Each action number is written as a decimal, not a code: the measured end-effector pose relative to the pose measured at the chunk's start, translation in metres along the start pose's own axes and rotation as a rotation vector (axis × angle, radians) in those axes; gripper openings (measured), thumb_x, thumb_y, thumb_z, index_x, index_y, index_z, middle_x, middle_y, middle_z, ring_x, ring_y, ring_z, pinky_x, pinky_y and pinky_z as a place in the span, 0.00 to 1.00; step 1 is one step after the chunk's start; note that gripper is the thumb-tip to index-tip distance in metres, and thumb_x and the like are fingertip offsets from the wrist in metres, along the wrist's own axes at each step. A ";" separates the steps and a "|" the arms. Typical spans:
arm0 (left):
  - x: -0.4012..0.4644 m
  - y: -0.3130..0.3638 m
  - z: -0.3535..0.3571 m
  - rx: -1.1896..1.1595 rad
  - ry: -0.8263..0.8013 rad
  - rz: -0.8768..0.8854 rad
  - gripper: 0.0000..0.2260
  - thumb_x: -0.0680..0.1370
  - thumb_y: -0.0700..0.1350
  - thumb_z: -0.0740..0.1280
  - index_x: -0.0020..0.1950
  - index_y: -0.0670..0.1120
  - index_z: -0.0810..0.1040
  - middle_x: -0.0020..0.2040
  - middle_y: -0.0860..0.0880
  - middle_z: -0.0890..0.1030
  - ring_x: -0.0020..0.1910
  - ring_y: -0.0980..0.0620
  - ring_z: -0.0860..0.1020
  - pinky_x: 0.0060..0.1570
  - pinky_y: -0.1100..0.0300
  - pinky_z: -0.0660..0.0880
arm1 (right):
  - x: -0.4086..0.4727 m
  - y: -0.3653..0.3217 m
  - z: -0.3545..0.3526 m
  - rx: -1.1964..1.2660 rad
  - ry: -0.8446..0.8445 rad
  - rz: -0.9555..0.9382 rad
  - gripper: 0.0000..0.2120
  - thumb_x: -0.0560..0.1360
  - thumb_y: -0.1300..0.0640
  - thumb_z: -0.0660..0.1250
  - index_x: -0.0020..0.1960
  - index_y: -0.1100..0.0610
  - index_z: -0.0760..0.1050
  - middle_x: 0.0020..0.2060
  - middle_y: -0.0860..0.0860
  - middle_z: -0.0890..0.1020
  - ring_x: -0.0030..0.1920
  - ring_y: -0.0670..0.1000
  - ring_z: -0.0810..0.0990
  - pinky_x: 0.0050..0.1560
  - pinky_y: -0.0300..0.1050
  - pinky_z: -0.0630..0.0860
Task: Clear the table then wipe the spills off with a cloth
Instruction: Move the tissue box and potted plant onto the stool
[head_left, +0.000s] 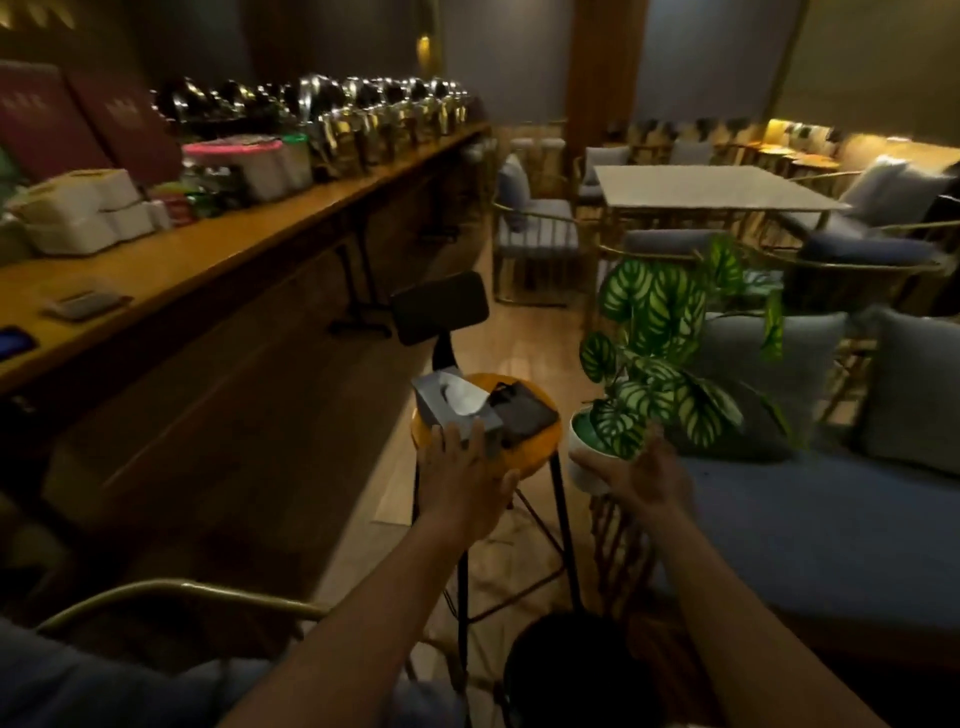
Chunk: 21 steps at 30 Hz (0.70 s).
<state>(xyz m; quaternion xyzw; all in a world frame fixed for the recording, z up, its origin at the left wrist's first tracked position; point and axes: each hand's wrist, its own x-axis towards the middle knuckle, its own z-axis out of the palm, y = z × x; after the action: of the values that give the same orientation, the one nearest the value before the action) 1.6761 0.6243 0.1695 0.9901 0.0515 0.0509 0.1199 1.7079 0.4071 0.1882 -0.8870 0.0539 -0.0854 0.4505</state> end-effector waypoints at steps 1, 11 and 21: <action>0.017 -0.009 0.002 -0.012 -0.014 -0.038 0.40 0.80 0.69 0.56 0.83 0.49 0.45 0.82 0.40 0.51 0.81 0.38 0.49 0.77 0.41 0.52 | 0.017 -0.007 0.013 -0.019 0.007 -0.027 0.42 0.59 0.40 0.82 0.67 0.57 0.73 0.62 0.57 0.80 0.61 0.60 0.78 0.57 0.50 0.75; 0.207 -0.067 0.058 -0.030 -0.127 -0.253 0.49 0.74 0.72 0.64 0.83 0.52 0.42 0.82 0.41 0.50 0.80 0.37 0.50 0.76 0.39 0.57 | 0.210 -0.015 0.140 -0.046 -0.212 -0.039 0.37 0.62 0.36 0.79 0.63 0.55 0.76 0.61 0.57 0.81 0.59 0.63 0.79 0.52 0.53 0.77; 0.319 -0.099 0.113 -0.013 -0.146 -0.298 0.49 0.73 0.76 0.58 0.83 0.52 0.42 0.83 0.41 0.45 0.81 0.38 0.44 0.78 0.41 0.47 | 0.341 -0.011 0.273 0.102 -0.360 0.060 0.25 0.70 0.46 0.77 0.61 0.56 0.75 0.58 0.50 0.81 0.48 0.48 0.77 0.39 0.32 0.68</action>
<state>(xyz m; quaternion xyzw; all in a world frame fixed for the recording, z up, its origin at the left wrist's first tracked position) 1.9958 0.7305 0.0641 0.9718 0.1886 -0.0392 0.1359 2.0967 0.5703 0.0738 -0.8620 -0.0055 0.0853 0.4997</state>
